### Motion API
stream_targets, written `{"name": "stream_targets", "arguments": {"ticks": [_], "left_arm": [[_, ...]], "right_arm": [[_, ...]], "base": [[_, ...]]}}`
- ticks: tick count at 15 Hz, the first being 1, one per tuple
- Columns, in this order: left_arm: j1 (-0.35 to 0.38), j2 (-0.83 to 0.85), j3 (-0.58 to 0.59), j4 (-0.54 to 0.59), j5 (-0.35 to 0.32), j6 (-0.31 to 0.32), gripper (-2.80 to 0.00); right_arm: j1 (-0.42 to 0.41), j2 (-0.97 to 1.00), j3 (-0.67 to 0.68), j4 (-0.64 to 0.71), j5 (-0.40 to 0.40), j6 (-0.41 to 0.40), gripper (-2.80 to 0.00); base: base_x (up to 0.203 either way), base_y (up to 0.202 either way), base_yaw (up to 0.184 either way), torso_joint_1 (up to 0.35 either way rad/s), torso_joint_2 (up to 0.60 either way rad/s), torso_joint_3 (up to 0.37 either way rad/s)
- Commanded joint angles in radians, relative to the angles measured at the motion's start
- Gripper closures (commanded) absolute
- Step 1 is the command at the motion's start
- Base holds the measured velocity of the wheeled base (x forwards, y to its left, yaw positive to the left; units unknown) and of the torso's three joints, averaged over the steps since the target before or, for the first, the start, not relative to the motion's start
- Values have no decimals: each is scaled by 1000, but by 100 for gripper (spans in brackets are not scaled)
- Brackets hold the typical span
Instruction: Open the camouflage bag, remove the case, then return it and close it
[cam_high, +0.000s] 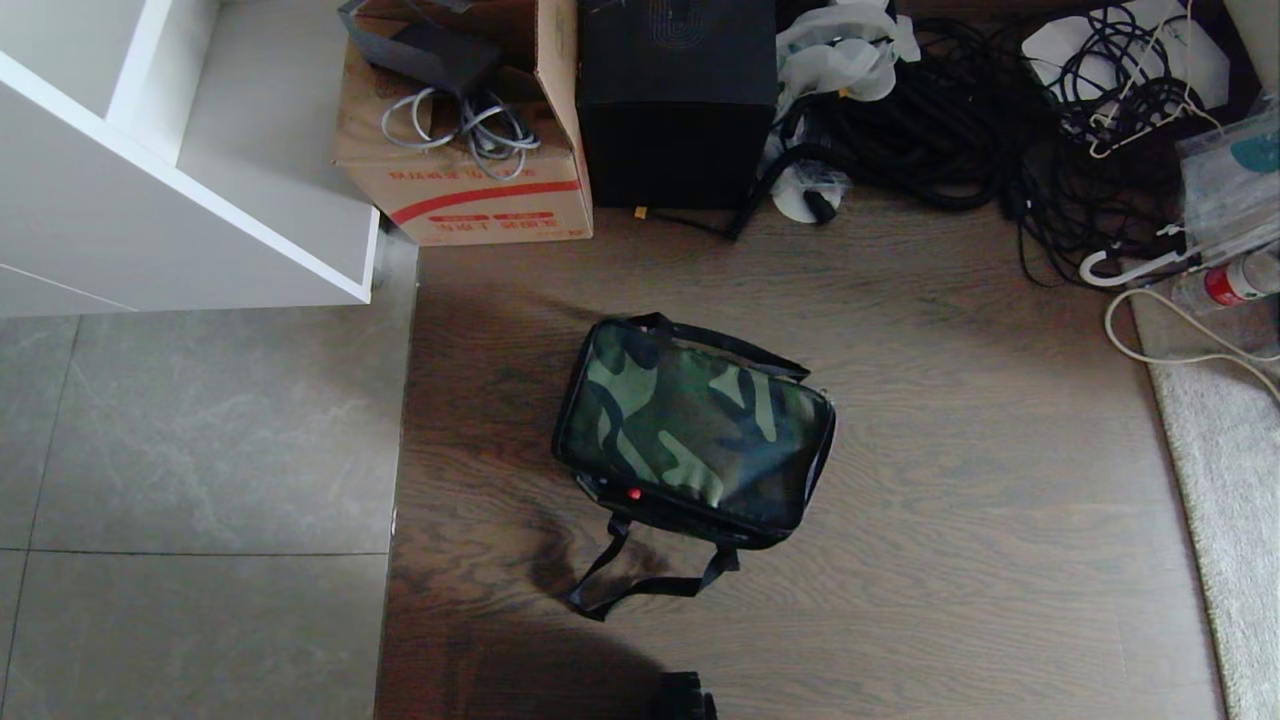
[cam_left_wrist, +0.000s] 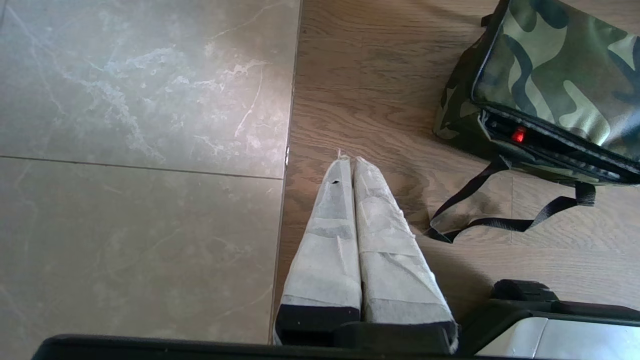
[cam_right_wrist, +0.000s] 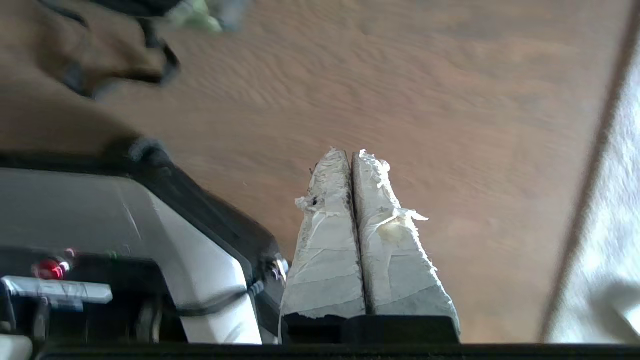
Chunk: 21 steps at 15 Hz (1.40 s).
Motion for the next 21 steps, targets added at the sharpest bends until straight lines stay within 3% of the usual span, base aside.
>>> {"name": "stream_targets", "arguments": {"ticks": [1, 3, 5, 21], "left_arm": [[0, 0, 9, 0, 0, -1, 0], [0, 0, 9, 0, 1, -1, 0], [0, 0, 8, 0, 0, -1, 0], [0, 0, 9, 0, 0, -1, 0]], "right_arm": [[-15, -132, 26, -30, 5, 0, 0], [-24, -226, 33, -33, 7, 4, 0], [-26, -226, 35, -29, -3, 78, 0], [-26, -226, 35, -32, -5, 78, 0]], "base": [[0, 0, 0, 0, 0, 0], [0, 0, 0, 0, 0, 0], [0, 0, 0, 0, 0, 0], [0, 0, 0, 0, 0, 0]]}}
